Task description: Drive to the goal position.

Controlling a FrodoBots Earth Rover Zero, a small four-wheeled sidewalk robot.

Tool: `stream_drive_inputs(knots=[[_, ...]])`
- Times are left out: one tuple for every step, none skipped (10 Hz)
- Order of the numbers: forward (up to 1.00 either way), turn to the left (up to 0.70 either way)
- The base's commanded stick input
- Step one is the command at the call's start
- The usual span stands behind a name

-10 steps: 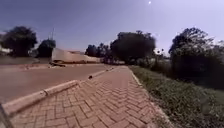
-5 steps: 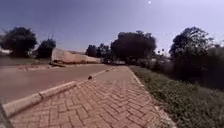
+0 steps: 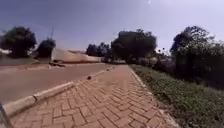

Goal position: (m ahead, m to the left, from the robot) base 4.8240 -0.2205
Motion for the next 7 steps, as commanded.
stream_drive_inputs(knots=[[0.3, 0.0], [0.3, 0.0], [0.3, 0.0], [0.3, 0.0], [0.3, 0.0], [0.3, 0.0], [0.3, 0.0]])
